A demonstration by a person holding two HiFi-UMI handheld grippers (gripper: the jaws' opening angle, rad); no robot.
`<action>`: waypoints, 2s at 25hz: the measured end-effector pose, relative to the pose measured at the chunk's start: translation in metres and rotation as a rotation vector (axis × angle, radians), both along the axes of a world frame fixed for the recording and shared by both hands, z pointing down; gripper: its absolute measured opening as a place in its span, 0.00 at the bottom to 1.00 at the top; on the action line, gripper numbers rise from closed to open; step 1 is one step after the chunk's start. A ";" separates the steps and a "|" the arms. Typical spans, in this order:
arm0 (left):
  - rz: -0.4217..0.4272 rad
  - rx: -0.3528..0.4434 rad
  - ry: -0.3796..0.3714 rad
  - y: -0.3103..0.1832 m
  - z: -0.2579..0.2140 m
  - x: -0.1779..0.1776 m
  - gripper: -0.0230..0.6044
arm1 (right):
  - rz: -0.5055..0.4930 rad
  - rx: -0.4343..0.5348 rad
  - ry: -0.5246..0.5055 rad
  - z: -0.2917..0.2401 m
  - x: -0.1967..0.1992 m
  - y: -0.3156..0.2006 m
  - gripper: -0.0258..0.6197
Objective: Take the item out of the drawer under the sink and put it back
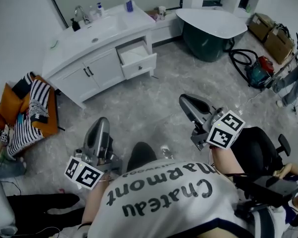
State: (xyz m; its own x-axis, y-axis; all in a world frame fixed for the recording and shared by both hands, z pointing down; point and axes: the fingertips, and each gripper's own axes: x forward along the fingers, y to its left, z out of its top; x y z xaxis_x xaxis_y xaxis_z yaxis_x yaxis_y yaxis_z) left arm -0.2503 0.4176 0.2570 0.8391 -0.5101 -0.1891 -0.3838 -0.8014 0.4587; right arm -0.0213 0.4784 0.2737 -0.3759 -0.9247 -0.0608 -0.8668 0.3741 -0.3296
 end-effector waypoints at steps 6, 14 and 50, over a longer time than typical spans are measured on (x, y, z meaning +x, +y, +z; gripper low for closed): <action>0.069 0.090 -0.111 -0.017 0.006 0.031 0.05 | 0.032 -0.022 0.031 0.007 0.014 -0.026 0.06; 0.104 0.126 -0.176 -0.111 0.000 0.055 0.05 | 0.092 -0.071 0.010 0.008 0.035 -0.107 0.06; 0.208 0.017 -0.265 -0.425 0.021 0.046 0.05 | 0.204 -0.131 -0.002 0.006 0.018 -0.384 0.06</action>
State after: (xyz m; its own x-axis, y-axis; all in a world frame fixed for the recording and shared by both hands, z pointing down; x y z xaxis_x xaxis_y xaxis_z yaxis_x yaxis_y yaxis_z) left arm -0.2044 -0.0076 0.2781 0.9459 -0.3218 0.0423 -0.3157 -0.8817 0.3506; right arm -0.0030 0.0939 0.2799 -0.1805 -0.9815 0.0636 -0.9193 0.1453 -0.3656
